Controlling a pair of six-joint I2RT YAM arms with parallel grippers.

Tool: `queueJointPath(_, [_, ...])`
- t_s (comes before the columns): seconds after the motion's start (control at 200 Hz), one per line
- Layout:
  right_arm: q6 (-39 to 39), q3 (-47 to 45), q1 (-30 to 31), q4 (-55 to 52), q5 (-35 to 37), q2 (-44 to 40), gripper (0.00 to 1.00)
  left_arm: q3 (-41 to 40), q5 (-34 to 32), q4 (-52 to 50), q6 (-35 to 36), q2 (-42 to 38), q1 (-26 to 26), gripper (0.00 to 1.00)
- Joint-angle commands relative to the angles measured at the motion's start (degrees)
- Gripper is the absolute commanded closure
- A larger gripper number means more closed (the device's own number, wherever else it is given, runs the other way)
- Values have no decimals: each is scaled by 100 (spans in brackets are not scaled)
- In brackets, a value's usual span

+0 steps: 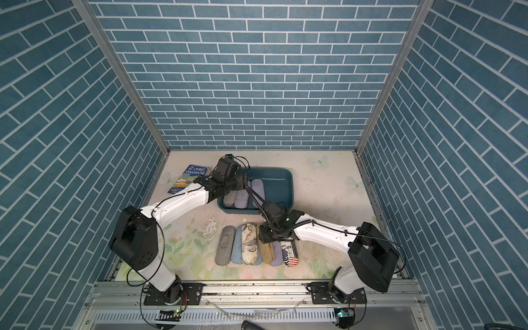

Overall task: Put the glasses cases into the storage boxes
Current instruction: Pick up the glasses case.

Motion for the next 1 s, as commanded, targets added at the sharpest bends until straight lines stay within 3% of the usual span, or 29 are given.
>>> queueJointPath(0.0, [-101, 69, 12, -376, 173, -258, 68, -105, 52, 37, -16, -176, 70, 22])
queueJointPath(0.255, [-247, 251, -222, -609, 266, -935, 68, -224, 59, 71, -14, -325, 139, 22])
queueJointPath(0.53, [-558, 557, -1199, -9, -319, -1206, 67, -428, 130, 144, -40, -507, 275, 22])
queueJointPath(0.7, [-884, 951, -1652, 358, -601, -708, 66, -575, 188, 182, -52, -606, 376, 22])
queueJointPath(0.995, [-1086, 1902, -2207, 999, -870, 945, 66, -848, 387, 358, -186, -752, 474, 22])
